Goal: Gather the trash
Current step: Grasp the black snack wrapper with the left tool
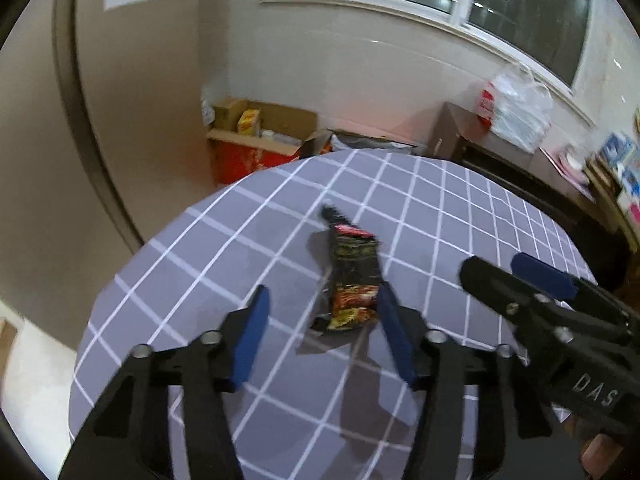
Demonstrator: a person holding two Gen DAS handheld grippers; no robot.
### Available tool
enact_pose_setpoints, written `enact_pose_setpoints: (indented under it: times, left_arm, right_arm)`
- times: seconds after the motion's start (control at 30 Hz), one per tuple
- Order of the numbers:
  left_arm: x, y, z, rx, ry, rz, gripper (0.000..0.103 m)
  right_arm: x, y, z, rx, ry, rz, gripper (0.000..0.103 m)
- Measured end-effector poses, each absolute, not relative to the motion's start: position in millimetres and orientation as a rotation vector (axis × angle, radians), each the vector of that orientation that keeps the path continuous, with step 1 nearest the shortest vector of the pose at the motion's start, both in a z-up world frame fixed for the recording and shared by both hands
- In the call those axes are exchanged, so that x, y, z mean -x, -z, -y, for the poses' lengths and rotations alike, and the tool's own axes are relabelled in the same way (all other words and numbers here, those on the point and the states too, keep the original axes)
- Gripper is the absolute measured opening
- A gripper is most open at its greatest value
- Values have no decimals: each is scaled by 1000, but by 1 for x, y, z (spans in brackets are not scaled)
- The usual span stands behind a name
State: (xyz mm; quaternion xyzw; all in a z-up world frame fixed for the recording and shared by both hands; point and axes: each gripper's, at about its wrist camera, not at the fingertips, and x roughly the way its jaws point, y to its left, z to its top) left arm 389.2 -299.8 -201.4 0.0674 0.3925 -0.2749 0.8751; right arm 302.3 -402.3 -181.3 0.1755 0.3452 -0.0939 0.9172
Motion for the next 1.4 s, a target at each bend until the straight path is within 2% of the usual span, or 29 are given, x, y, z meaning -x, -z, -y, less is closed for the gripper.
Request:
enact_pose_setpoints:
  times: [0.03,0.13,0.23,0.33,1.0,1.07,1.13,1.3,1.4]
  left_arm:
    - [-388,201,301,-149,586,-816,34]
    - [-382,199,304,-173,621,-802,17]
    - [-377,197,297,-168,645,-803,7]
    - [-373,196,286,-151,655,-815,2]
    - [-357,200,178,65,662,-897,5]
    - [-354,199,167,79,628,-882,7]
    - [-354,201,157,99,611,-888,17]
    - [-357,206,139,149,594,-911,17]
    - [-358,206,128,208,585,-910,19]
  right_arm:
    - [-303,181,402,-361,192,-711,75]
    - [-301,182,400,-371,182,-714,75]
    - [-300,184,398,-392,162,-723,75]
    - [-299,186,391,-400,146,-737,75]
    - [-312,198,315,-363,-9,-809,75]
    - [-312,197,307,-352,-18,-811,75]
    - [-313,197,301,-351,-19,-812,75]
    - [-316,198,288,-363,-39,-813,74]
    - [-319,199,281,-381,-61,-814,71]
